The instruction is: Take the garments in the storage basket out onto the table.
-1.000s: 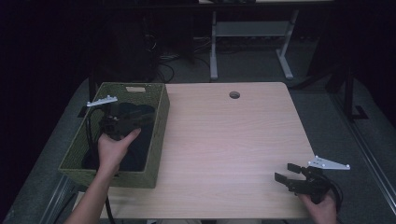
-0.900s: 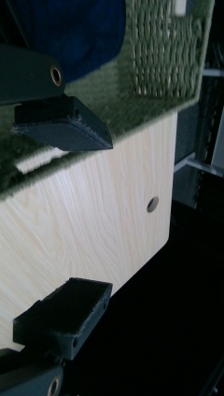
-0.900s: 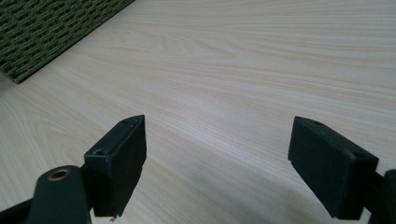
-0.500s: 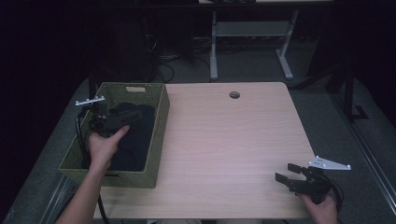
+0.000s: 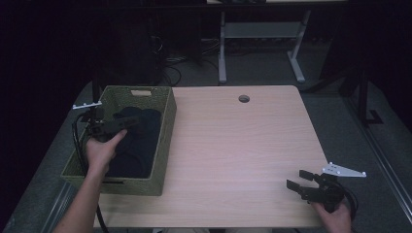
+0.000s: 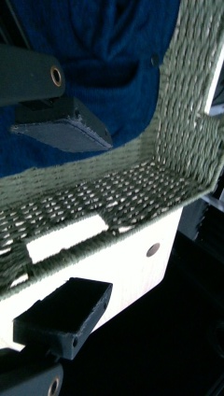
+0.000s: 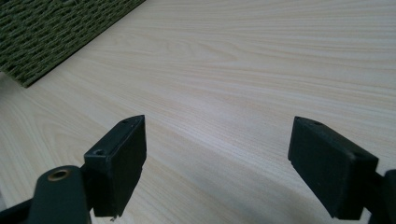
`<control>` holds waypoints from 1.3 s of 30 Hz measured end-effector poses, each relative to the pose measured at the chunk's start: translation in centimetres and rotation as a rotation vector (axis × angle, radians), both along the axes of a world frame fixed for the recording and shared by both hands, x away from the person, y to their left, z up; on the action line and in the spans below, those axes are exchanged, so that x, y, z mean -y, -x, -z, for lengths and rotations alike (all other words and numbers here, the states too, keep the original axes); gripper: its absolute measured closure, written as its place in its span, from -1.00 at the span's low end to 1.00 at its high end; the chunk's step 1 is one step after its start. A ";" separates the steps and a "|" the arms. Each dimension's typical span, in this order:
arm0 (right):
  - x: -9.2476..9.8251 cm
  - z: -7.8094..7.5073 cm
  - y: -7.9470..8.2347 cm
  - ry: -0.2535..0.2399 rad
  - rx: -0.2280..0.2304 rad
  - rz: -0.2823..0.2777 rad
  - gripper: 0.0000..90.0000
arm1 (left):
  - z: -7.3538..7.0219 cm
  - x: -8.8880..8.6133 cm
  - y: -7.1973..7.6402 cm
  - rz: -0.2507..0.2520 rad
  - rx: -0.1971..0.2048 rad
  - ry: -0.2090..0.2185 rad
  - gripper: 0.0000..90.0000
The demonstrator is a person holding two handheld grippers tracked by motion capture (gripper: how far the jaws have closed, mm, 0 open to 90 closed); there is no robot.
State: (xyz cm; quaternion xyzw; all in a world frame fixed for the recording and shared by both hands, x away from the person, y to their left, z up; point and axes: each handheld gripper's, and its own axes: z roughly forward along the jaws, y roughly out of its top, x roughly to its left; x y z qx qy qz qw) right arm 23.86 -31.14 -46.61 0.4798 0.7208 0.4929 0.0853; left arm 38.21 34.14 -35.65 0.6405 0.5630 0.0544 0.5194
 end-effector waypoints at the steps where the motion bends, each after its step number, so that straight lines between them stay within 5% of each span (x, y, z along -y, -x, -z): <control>1: 0.0 0.0 0.0 -0.002 0.000 0.000 -0.58 | 0.1 -0.2 -0.1 -0.005 -0.007 0.004 -0.42; 21: -0.1 0.0 0.0 -0.011 -0.002 -0.010 -0.58 | 2.9 -2.7 -1.3 -0.099 -0.148 -0.028 -0.36; 39: 0.0 0.0 0.0 -0.011 0.004 -0.019 -0.58 | 4.5 -3.0 -2.3 -0.116 -0.290 -0.083 -0.34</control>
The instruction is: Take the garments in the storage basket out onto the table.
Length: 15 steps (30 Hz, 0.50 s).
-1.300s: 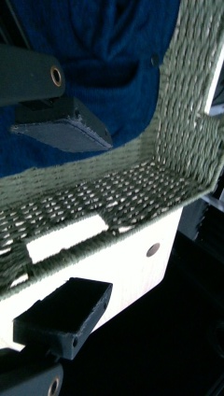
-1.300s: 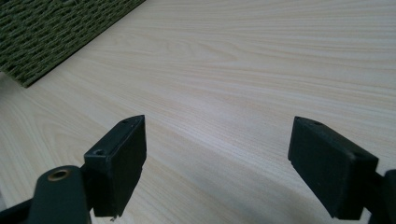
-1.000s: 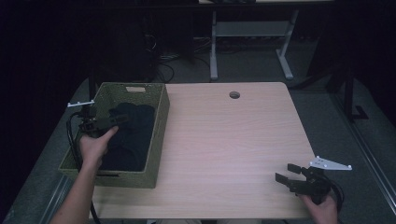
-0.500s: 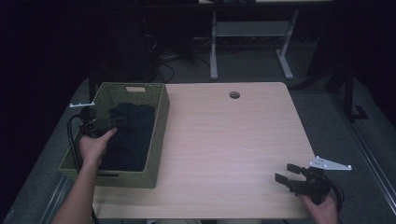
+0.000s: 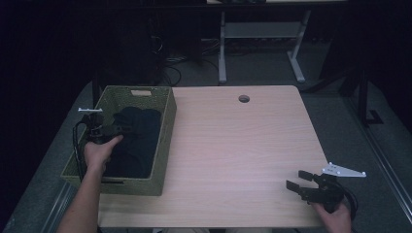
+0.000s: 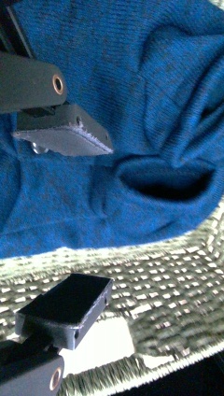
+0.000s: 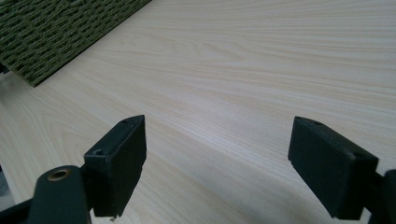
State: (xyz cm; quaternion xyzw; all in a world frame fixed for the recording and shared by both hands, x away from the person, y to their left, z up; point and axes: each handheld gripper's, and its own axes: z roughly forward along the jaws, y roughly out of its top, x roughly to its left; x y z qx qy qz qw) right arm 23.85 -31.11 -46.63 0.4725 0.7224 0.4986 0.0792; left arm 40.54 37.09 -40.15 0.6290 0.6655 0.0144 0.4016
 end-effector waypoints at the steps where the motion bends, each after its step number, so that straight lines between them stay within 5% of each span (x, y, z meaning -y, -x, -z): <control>1: 0.0 0.0 0.0 -0.001 -0.002 0.000 -0.58 | 0.1 0.0 0.0 0.000 -0.010 0.001 -0.34; 8: -0.2 -0.1 0.1 0.001 -0.001 -0.008 -0.58 | 0.8 0.3 -0.5 0.023 -0.085 -0.016 -0.34; 15: -0.6 -0.2 0.0 0.015 0.003 -0.023 -0.58 | 1.4 0.6 -0.9 0.043 -0.150 -0.080 -0.33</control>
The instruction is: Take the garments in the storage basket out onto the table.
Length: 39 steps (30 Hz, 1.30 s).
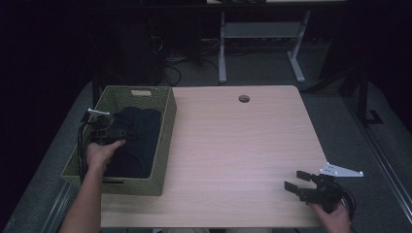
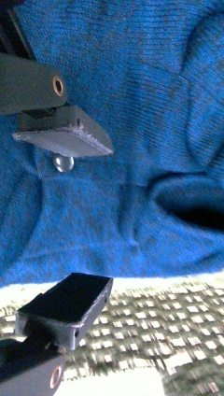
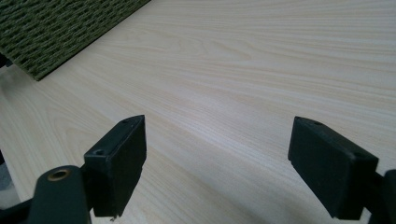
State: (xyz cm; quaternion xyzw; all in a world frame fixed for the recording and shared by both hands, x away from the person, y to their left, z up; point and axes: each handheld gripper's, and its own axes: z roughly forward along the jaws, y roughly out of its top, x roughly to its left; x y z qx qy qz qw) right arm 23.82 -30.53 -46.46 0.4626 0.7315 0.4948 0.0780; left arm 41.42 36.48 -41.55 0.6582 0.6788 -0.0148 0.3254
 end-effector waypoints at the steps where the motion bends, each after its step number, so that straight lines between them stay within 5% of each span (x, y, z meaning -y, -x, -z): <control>1: 0.0 0.0 0.0 0.002 0.001 0.000 -0.58 | 0.1 0.0 0.0 0.002 -0.003 -0.002 -0.33; 21: -0.2 0.0 0.0 0.003 -0.007 -0.018 -0.56 | 1.6 0.5 -0.4 0.031 -0.068 -0.133 -0.25; 29: -0.1 -0.1 0.2 0.002 -0.001 -0.019 -0.56 | 1.7 1.4 -0.2 0.088 -0.048 -0.256 -0.02; 39: 0.2 -0.3 0.4 -0.002 0.011 -0.021 -0.55 | 1.7 1.6 -0.1 0.131 -0.028 -0.352 0.38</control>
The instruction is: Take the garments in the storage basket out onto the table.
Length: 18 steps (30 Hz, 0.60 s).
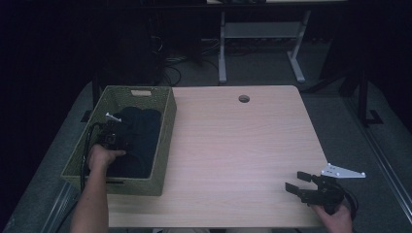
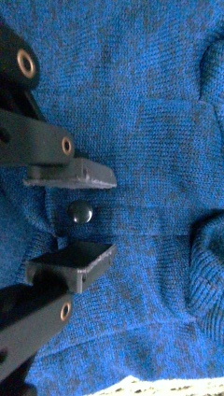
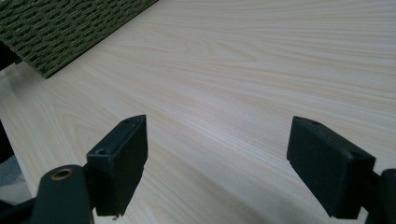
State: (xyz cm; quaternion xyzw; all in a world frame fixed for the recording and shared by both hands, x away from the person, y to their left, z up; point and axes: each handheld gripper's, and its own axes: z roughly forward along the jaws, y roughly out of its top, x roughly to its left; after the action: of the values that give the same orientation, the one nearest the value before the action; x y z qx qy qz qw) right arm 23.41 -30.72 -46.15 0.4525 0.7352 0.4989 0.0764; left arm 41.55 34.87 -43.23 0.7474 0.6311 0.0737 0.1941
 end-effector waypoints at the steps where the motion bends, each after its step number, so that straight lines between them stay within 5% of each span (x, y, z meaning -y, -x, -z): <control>1: 0.0 0.0 0.0 -0.001 0.001 0.000 -0.55 | 0.0 0.0 0.0 -0.002 0.001 -0.006 0.41; 13: 0.0 0.0 0.0 -0.005 0.003 -0.007 -0.55 | -0.2 0.9 -0.5 0.000 -0.035 -0.080 0.56; 18: 0.1 0.0 0.0 -0.008 0.003 -0.007 -0.55 | -0.3 0.7 -0.7 -0.015 -0.049 -0.072 0.63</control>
State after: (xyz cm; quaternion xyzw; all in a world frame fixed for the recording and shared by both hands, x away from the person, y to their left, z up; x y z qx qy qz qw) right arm 23.43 -30.82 -46.12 0.4495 0.7346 0.5029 0.0738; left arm 42.23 34.15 -42.92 0.7506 0.6384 0.0792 0.1510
